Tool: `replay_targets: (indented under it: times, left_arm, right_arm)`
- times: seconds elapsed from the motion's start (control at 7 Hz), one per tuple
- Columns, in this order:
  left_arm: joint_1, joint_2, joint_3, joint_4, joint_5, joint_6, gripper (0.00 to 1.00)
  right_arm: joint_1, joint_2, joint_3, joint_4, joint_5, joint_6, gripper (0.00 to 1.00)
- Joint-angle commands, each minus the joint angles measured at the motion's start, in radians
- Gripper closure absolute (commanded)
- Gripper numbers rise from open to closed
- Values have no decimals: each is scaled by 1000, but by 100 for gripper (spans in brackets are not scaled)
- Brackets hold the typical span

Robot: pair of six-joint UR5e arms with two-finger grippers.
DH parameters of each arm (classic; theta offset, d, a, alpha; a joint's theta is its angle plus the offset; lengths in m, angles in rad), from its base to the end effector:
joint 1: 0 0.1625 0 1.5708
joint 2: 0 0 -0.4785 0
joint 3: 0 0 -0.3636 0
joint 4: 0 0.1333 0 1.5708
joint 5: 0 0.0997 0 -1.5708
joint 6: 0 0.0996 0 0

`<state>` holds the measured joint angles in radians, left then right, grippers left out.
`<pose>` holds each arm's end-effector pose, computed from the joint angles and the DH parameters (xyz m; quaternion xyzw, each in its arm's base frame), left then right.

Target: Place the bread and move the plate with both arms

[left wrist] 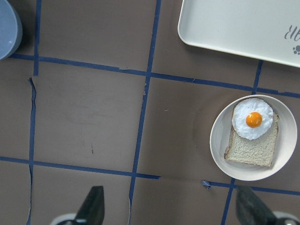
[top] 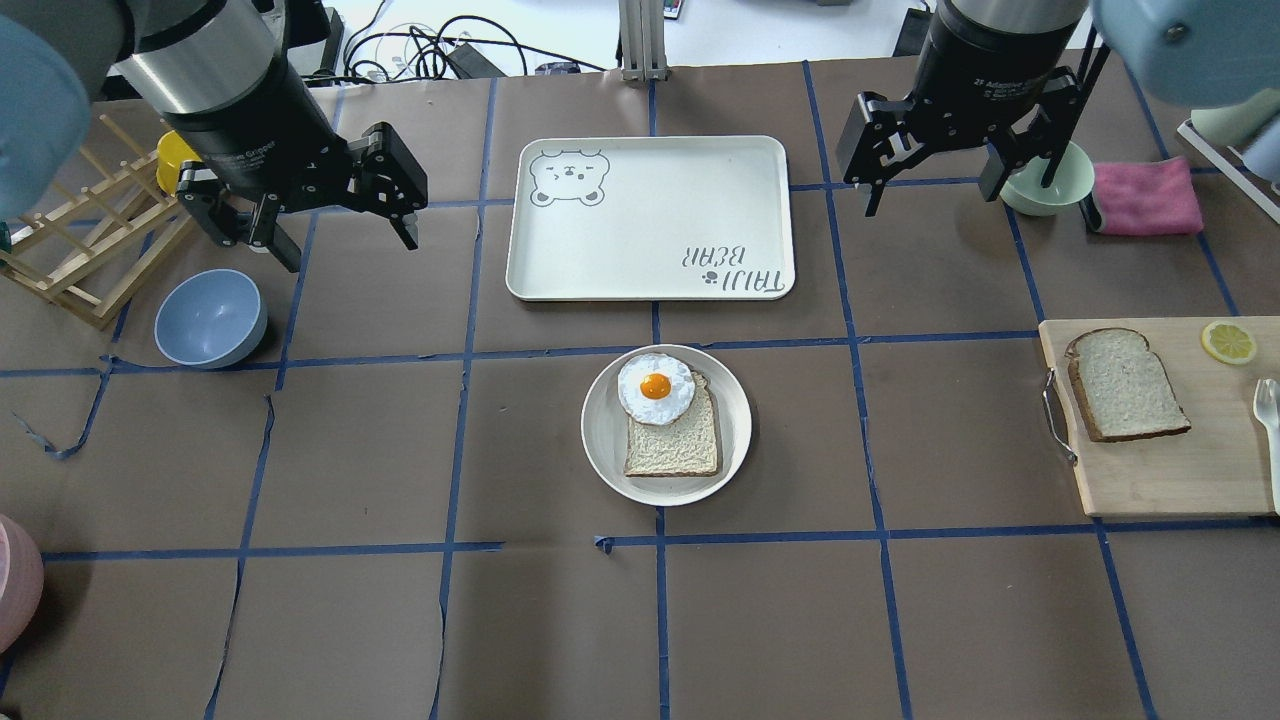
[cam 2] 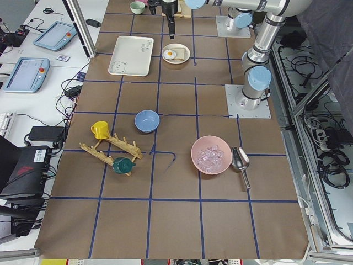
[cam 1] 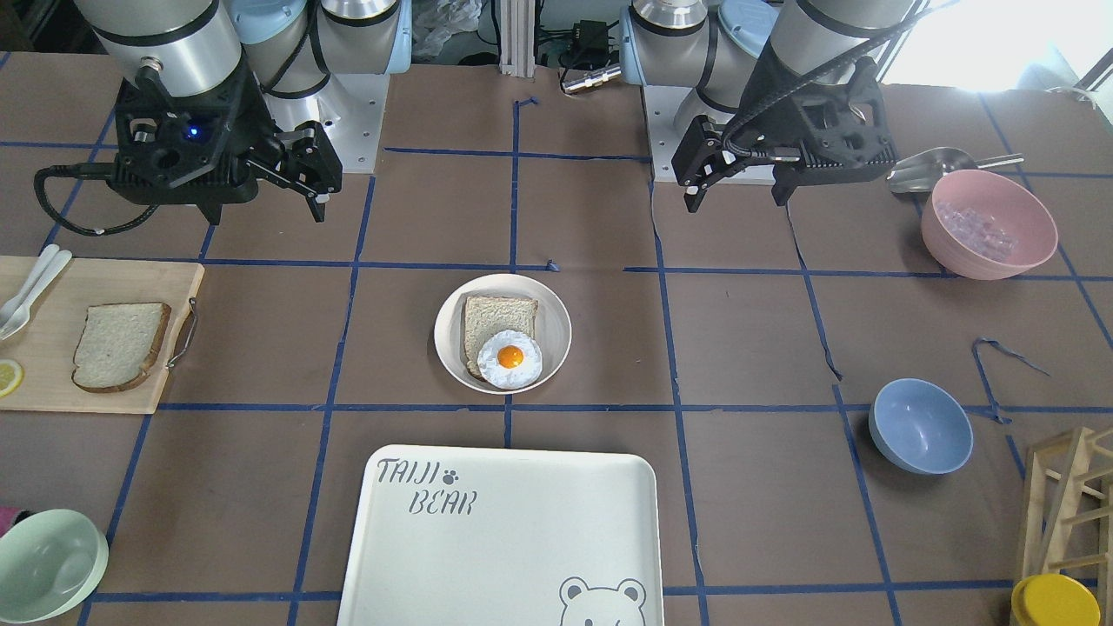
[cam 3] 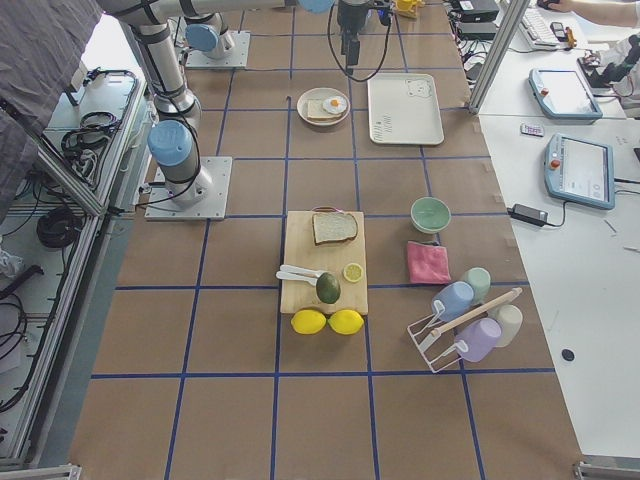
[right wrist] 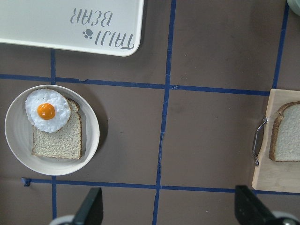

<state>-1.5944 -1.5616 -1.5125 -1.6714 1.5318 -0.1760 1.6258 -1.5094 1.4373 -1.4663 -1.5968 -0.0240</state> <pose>-0.1479 -0.4514 0.5627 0.0764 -0.9967 -0.0184 0.0177 0.1574 -0.4805 0.5635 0.0397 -0.9990 -0.0160 0.0133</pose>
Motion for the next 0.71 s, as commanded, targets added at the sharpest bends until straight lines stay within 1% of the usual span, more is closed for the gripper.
replay_targets:
  times: [0.0,0.57]
  left_arm:
    - [-1,0,0,1,1,1,0]
    - [1,0,0,1,1,1,0]
  right_arm:
    - [-1,0,2,6,-3,-1,0]
    - [-14,0,18,-8,-2,13,0]
